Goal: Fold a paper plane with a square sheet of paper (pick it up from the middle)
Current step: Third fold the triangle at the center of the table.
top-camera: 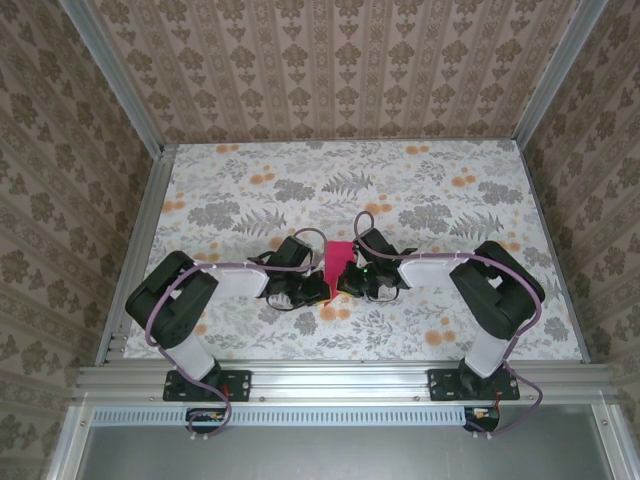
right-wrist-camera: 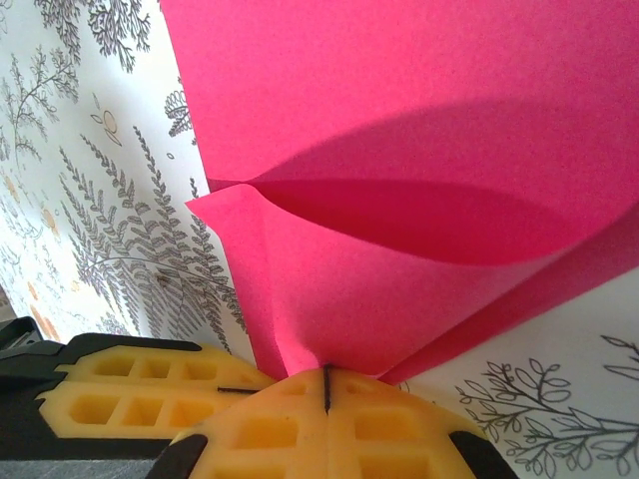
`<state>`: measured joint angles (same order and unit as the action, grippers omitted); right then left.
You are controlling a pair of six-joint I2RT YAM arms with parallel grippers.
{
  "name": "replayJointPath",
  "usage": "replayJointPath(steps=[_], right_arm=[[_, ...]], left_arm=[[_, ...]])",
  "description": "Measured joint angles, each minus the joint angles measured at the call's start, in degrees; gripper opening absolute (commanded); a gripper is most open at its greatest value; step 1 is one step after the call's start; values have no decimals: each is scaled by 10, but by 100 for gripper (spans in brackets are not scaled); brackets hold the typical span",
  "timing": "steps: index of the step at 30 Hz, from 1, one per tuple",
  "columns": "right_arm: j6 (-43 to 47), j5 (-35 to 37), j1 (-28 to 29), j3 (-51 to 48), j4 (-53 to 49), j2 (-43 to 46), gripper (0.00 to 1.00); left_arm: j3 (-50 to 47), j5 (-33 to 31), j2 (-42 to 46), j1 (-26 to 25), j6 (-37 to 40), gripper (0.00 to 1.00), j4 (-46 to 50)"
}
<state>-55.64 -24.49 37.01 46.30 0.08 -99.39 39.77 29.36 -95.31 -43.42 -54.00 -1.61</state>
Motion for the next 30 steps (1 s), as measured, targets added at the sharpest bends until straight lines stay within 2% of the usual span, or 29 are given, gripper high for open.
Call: replayJointPath(steps=[17, 30], right_arm=[[0, -17, 2, -7, 66, 7, 5], [2, -10, 2, -9, 57, -8, 4]], left_arm=[[1, 2, -2, 0, 0, 5, -3], [1, 2, -3, 0, 0, 5, -3]])
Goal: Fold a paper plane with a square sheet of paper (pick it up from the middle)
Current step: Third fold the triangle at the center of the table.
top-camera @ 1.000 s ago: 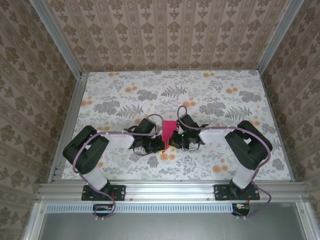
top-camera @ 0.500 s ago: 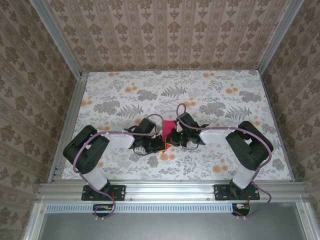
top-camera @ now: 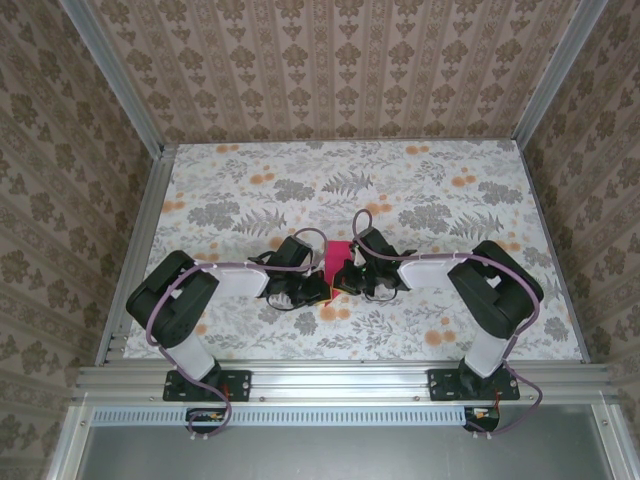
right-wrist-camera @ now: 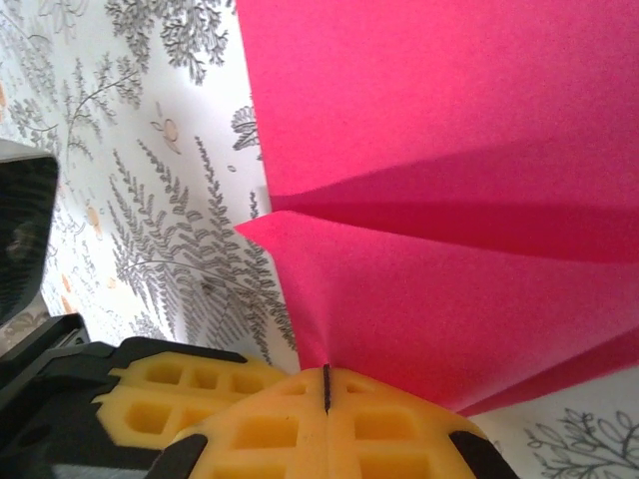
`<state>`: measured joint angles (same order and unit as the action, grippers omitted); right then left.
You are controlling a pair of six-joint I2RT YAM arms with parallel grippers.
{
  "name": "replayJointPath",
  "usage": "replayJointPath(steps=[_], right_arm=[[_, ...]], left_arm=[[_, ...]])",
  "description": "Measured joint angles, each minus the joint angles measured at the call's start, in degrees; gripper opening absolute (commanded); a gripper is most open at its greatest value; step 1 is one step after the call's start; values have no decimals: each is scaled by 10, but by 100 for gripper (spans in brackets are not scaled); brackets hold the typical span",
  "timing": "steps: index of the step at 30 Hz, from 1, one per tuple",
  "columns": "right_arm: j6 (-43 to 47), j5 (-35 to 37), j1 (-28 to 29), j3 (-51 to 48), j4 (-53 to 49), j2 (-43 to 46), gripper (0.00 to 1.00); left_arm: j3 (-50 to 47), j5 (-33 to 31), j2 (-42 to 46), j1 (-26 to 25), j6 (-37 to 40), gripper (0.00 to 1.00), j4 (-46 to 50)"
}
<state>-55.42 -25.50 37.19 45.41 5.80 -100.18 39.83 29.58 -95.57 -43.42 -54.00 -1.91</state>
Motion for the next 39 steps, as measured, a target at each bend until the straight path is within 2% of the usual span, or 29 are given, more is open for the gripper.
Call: replayJointPath(steps=[22, 39], right_arm=[[0, 11, -9, -9, 3, -5, 4], [28, 4, -59, -7, -9, -4, 4]], left_arm=[[0, 0, 0, 0, 0, 5, 1], [7, 1, -6, 0, 0, 5, 1]])
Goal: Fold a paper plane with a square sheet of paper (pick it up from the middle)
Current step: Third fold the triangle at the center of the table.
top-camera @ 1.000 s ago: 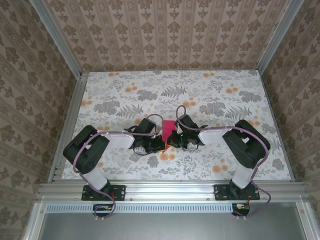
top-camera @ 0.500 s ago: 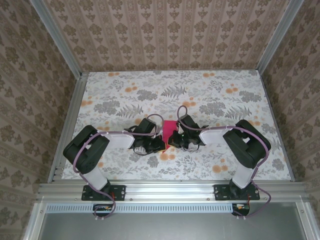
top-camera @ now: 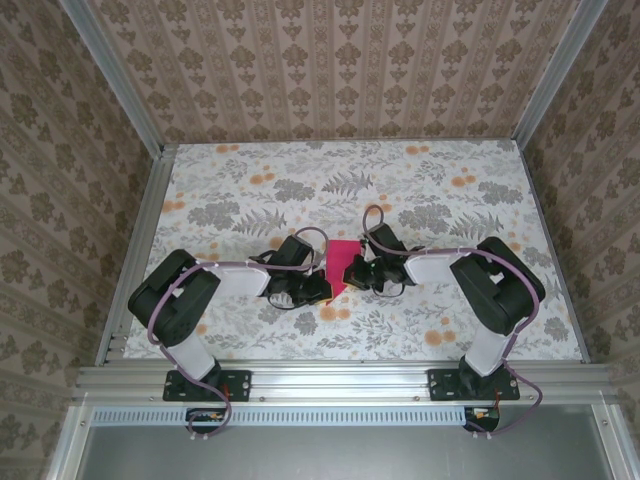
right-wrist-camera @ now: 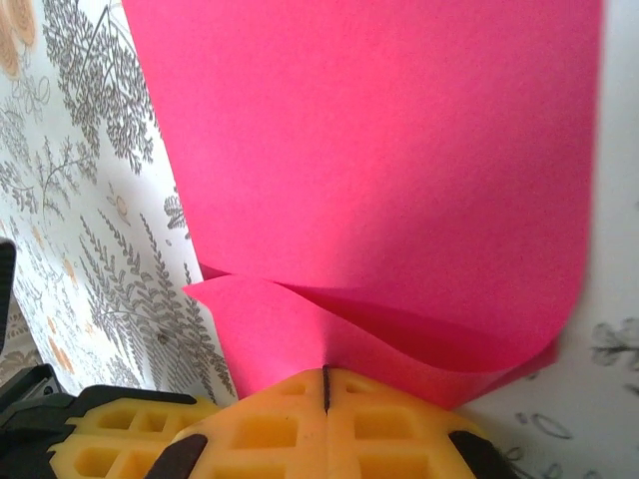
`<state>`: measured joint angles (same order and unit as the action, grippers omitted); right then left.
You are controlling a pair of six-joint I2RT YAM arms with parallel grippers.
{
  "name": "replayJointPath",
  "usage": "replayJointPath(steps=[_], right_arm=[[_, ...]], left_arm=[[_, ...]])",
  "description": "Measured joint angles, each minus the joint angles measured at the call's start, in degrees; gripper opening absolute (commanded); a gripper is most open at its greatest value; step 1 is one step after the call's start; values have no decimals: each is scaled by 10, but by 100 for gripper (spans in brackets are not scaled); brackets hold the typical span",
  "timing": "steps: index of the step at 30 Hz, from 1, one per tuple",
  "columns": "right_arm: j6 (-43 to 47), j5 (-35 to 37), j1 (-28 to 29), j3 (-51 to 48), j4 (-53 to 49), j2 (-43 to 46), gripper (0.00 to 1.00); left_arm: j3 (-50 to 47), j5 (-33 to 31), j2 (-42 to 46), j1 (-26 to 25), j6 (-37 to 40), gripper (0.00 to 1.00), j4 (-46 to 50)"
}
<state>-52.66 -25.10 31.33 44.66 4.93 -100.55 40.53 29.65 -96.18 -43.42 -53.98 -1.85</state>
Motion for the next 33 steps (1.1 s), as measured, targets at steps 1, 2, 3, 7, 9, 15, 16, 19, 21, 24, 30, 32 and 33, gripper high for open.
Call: replayJointPath(steps=[1, 2, 3, 7, 9, 15, 16, 19, 21, 24, 30, 32, 33], right_arm=[[3, -1, -5, 0, -1, 0, 4], [5, -2, -11, 2, -4, 0, 4], [8, -2, -17, 3, -6, 0, 4], [23, 1, -45, 7, -13, 0, 4], [32, 2, -59, 10, -16, -3, 4], [58, -2, -86, 26, -33, -9, 4], [63, 3, -93, 30, -40, -9, 4], [77, 20, -106, 39, -58, -3, 5], [84, 27, -108, 39, -73, 16, 6], [92, 28, -103, 39, -84, 58, 7], [84, 24, -49, 36, -77, 80, 6], [73, 19, -28, 31, -70, 69, 6], [68, 18, -19, 29, -64, 60, 6]], left_arm=[[0, 0, 0, 0, 0, 5, 0], [0, 0, 0, 0, 0, 5, 0], [0, 0, 0, 0, 0, 5, 0], [0, 0, 0, 0, 0, 5, 0], [0, 0, 0, 0, 0, 5, 0], [0, 0, 0, 0, 0, 5, 0], [0, 0, 0, 0, 0, 5, 0], [2, 0, -1, 0, 0, 5, 1], [3, 1, -1, 0, 0, 5, 3], [5, 0, -1, 0, 2, 5, 7], [8, -2, -1, 0, 3, 5, 13], [9, -2, -1, 0, 6, 5, 16], [9, -2, -1, 0, 7, 5, 16]])
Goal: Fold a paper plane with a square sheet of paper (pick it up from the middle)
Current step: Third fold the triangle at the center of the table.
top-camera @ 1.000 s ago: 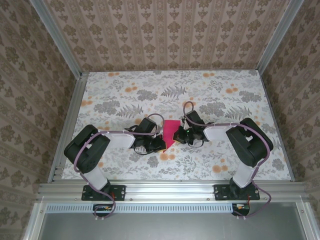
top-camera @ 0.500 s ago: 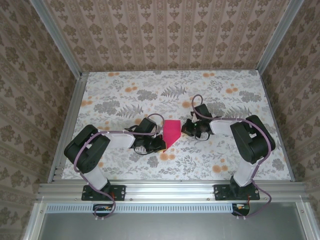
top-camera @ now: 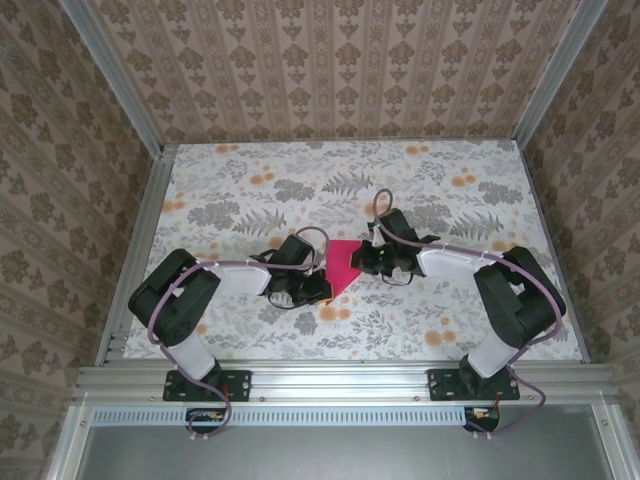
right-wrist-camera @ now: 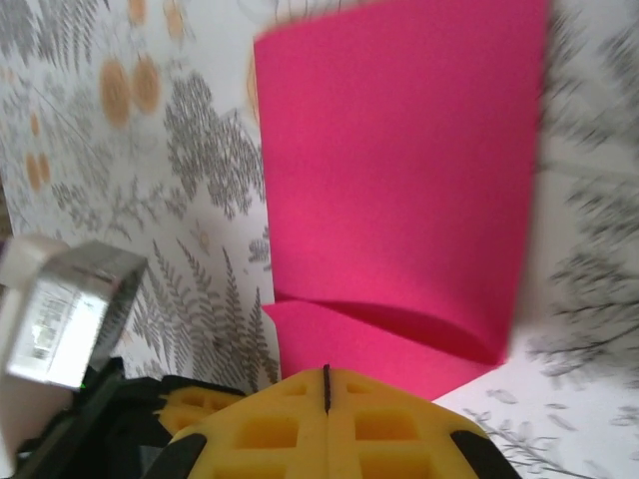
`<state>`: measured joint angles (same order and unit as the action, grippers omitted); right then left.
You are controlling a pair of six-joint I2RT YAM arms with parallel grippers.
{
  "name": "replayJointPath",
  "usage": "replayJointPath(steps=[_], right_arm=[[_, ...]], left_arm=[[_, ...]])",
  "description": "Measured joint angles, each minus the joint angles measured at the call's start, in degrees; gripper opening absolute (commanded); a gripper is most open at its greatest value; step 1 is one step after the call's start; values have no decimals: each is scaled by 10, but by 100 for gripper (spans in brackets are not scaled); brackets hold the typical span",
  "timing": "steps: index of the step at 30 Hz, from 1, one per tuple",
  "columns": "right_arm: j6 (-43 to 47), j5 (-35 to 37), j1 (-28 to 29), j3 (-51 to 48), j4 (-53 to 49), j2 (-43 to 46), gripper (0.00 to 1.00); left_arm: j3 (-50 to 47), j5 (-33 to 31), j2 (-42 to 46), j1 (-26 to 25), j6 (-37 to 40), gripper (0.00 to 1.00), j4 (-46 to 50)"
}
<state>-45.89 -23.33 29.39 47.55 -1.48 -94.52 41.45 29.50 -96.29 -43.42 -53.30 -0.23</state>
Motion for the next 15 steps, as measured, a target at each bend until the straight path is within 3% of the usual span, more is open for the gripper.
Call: replayJointPath(steps=[15], right_arm=[[-25, -13, 18, 4, 21, -73, 5]], left_arm=[[6, -2, 7, 0, 30, 9, 32]])
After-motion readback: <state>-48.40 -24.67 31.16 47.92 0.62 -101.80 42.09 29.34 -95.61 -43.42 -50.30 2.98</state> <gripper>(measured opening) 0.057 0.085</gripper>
